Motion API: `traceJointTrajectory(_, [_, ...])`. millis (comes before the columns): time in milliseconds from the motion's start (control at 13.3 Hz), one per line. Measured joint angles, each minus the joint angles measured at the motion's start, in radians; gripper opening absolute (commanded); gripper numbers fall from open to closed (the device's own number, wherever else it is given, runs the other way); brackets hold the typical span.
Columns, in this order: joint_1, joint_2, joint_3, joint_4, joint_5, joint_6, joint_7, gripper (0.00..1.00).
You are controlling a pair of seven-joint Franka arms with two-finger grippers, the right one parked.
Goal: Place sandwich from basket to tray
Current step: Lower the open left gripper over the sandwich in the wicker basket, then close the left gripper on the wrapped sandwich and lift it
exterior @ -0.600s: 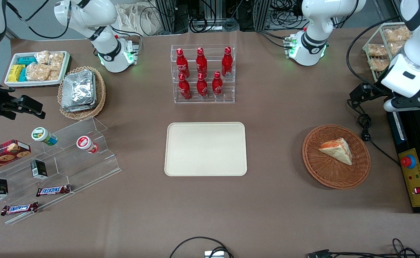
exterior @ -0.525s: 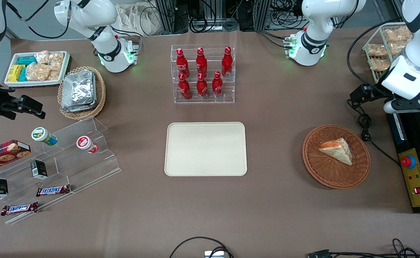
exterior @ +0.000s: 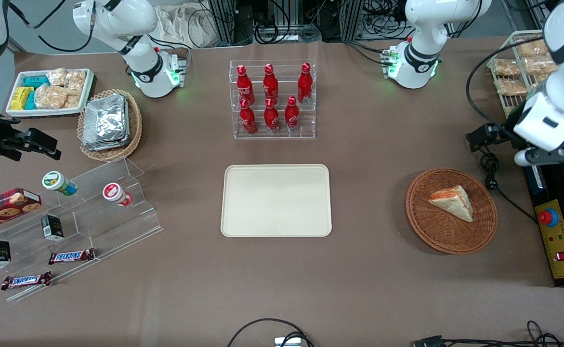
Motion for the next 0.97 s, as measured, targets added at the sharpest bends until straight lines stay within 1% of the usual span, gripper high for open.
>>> traceJointTrajectory(150, [0.0,0.046,0.011,-0.063,0.001,0.104,-0.147,1.0])
traceJointTrajectory(450, [0.005,0.077,0.098,-0.215,0.0,0.321,-0.349,1.0])
traceJointTrajectory(675, [0.005,0.108,0.116,-0.345,0.001,0.546,-0.648,1.0])
traceJointTrajectory(825, [0.003,0.166,0.116,-0.409,0.001,0.689,-0.741,1.0])
traceJointTrajectory(975, [0.003,0.22,0.116,-0.438,0.001,0.775,-0.771,1.0])
